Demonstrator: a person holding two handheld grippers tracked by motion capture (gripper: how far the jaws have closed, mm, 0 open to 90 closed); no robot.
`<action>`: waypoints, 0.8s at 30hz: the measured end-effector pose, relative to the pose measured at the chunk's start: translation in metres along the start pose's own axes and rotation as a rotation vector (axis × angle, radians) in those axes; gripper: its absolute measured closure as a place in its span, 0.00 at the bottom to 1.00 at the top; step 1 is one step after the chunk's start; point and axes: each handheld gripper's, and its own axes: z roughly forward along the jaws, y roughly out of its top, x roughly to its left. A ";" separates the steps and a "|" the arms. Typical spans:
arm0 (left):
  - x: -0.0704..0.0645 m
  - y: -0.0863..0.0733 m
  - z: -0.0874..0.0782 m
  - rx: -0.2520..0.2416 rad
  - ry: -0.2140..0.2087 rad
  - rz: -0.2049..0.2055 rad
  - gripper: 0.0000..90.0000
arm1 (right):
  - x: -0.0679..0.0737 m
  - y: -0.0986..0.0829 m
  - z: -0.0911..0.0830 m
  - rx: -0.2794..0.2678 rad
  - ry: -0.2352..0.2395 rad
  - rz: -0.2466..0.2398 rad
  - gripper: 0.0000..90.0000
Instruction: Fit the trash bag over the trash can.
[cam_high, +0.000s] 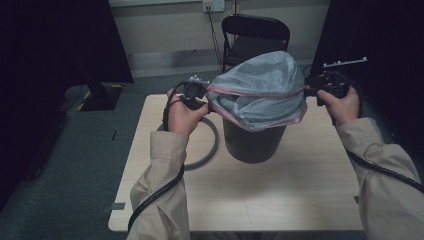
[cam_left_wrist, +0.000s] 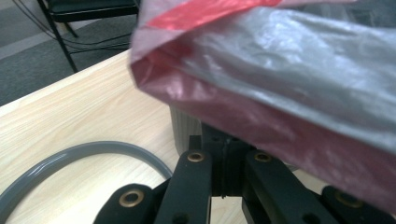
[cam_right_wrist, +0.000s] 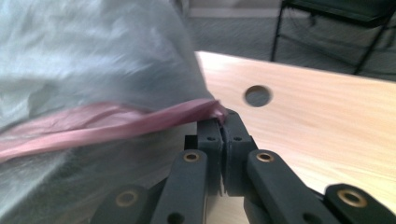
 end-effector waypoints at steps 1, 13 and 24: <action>0.000 0.000 0.001 -0.001 -0.005 0.004 1.00 | 0.001 -0.001 0.005 0.005 0.012 -0.004 0.99; -0.016 -0.015 0.006 0.010 -0.053 0.025 1.00 | 0.019 -0.026 0.000 0.140 0.085 -0.109 1.00; -0.015 -0.022 -0.011 0.006 0.059 0.030 1.00 | 0.018 -0.048 -0.033 0.096 -0.011 -0.136 0.78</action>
